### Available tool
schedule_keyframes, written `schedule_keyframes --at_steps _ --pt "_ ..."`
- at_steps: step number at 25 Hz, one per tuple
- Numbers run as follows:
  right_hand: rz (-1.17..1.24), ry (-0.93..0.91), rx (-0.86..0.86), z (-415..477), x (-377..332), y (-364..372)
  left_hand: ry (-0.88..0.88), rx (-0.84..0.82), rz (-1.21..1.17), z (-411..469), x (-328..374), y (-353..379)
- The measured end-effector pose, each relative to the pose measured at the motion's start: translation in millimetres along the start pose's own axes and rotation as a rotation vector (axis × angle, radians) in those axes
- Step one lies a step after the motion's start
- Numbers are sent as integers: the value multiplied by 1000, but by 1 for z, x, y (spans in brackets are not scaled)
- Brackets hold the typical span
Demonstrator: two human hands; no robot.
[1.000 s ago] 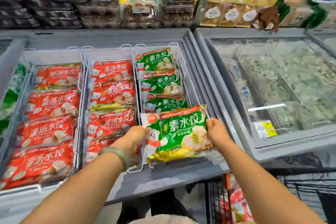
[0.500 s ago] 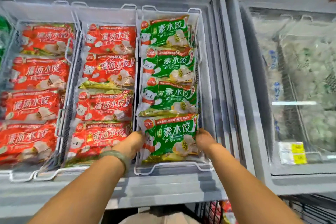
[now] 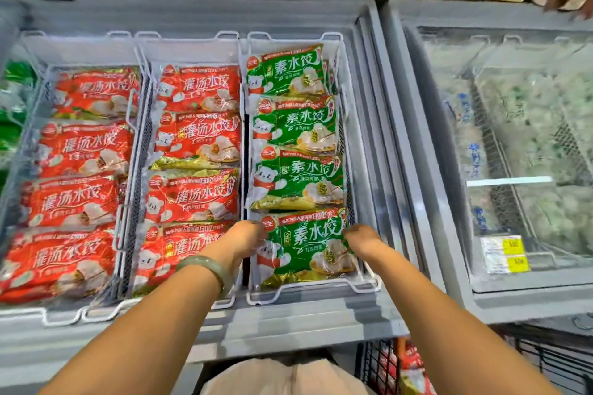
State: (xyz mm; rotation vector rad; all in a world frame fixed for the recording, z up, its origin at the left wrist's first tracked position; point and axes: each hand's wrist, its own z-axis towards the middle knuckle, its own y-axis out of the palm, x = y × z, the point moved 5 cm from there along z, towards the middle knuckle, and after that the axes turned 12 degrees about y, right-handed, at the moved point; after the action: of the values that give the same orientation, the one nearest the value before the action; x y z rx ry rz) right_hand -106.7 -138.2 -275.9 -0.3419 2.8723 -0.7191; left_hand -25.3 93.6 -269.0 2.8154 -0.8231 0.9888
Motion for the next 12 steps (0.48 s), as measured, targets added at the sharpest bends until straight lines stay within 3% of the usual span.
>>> schedule_keyframes --at_steps 4,9,12 --pt "390 -109 -60 -42 26 5 86 -97 28 -24 20 1" --pt "851 -64 23 -99 111 18 200 -234 204 -59 26 23" --pt "911 9 107 -126 174 35 218 -306 235 -84 19 51"
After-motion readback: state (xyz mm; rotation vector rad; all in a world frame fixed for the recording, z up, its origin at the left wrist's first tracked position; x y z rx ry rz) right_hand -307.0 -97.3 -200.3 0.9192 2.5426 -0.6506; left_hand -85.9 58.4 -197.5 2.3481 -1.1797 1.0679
